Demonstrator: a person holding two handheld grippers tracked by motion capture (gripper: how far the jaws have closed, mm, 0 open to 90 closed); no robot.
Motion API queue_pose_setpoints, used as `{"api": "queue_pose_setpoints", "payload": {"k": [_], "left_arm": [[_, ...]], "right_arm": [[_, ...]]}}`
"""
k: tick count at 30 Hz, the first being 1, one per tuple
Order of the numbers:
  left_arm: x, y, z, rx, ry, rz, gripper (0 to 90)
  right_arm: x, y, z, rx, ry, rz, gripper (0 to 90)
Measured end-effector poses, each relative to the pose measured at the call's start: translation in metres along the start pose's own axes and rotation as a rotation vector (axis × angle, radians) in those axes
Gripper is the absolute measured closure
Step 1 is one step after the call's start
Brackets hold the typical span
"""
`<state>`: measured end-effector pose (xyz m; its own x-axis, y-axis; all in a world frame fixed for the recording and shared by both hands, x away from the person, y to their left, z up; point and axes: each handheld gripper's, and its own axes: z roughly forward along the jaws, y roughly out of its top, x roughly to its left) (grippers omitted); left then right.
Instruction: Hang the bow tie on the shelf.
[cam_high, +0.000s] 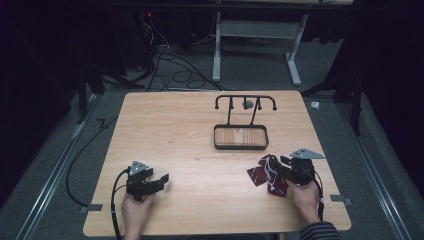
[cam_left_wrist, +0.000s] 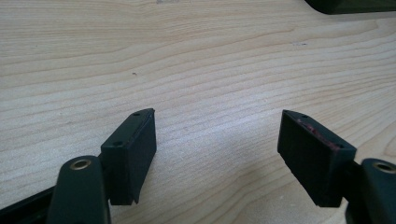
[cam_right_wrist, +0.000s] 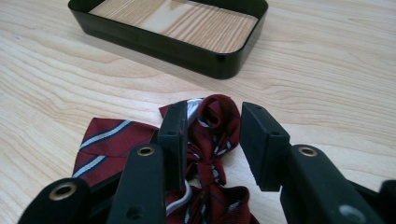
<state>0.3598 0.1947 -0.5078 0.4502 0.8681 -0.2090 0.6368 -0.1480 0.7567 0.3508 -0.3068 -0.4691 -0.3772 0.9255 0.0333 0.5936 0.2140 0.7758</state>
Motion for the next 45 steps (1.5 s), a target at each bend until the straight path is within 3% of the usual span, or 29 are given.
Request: {"api": "queue_pose_setpoints", "payload": {"k": [18, 40, 43, 45], "left_arm": [[0.000, 0.000, 0.000, 0.000, -0.001, -0.001, 28.6], [0.000, 0.000, 0.000, 0.001, -0.001, 0.000, 28.5], [0.000, 0.000, 0.000, 0.001, -0.002, -0.001, 28.5], [0.000, 0.000, 0.000, 0.001, -0.002, -0.001, 28.5]], "right_arm": [[0.015, 0.008, 0.017, 0.026, 0.030, -0.018, 61.7], [0.014, 0.010, 0.039, 0.083, 0.022, 0.017, 60.0], [0.014, 0.009, 0.042, 0.097, 0.019, 0.013, 62.6], [0.015, 0.009, 0.042, 0.108, 0.014, 0.002, 69.4]]}}
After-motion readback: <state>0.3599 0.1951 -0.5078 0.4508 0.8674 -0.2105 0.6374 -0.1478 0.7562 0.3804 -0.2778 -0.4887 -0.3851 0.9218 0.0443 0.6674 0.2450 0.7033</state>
